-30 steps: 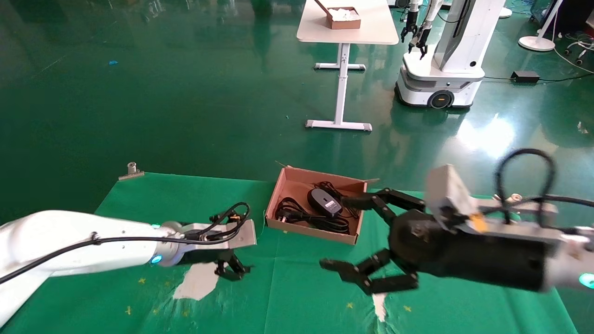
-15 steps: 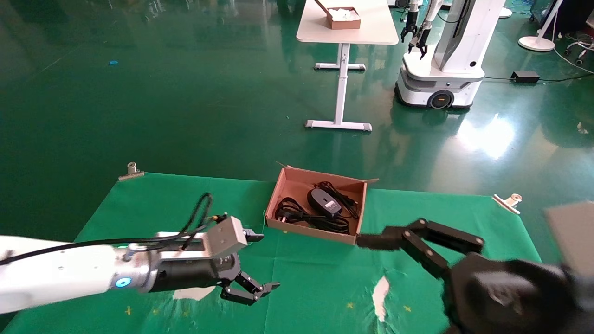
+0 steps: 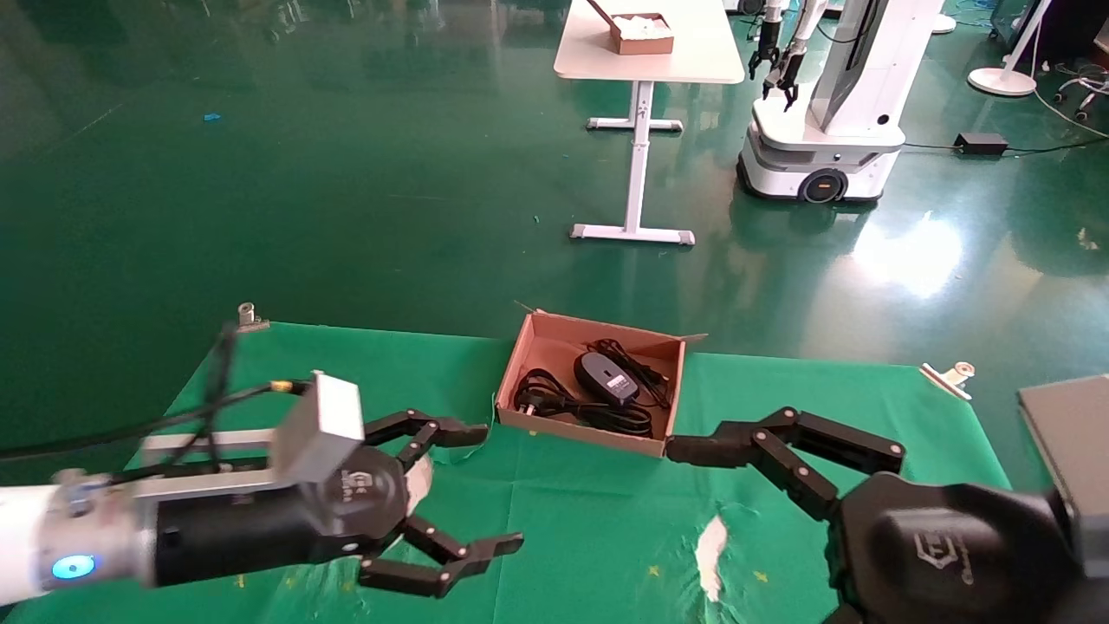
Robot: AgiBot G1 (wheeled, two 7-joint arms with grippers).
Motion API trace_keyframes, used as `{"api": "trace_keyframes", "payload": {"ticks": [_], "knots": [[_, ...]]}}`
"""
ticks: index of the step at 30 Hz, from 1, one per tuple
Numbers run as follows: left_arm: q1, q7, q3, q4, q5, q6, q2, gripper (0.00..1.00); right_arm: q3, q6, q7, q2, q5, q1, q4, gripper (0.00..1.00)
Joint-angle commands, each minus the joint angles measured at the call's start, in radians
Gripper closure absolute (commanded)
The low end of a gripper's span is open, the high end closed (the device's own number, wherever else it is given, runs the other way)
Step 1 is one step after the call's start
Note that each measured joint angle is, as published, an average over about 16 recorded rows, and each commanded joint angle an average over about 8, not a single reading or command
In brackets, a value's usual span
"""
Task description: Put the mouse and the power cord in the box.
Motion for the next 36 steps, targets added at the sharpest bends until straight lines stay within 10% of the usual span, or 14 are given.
{"api": "trace_keyframes", "payload": {"ticks": [1, 17, 36], "knots": [[0.021, -0.006, -0.038, -0.024, -0.034, 0.031, -0.021, 0.00, 0.000, 0.000, 0.000, 0.000, 0.000, 0.000, 0.000, 0.00], [0.168, -0.051, -0.305, -0.195, -0.274, 0.250, -0.169, 0.00, 0.000, 0.000, -0.001, 0.002, 0.003, -0.001, 0.001, 0.00], [0.163, -0.050, -0.294, -0.187, -0.265, 0.241, -0.163, 0.00, -0.001, 0.000, -0.001, 0.001, 0.002, -0.001, 0.000, 0.00]]}}
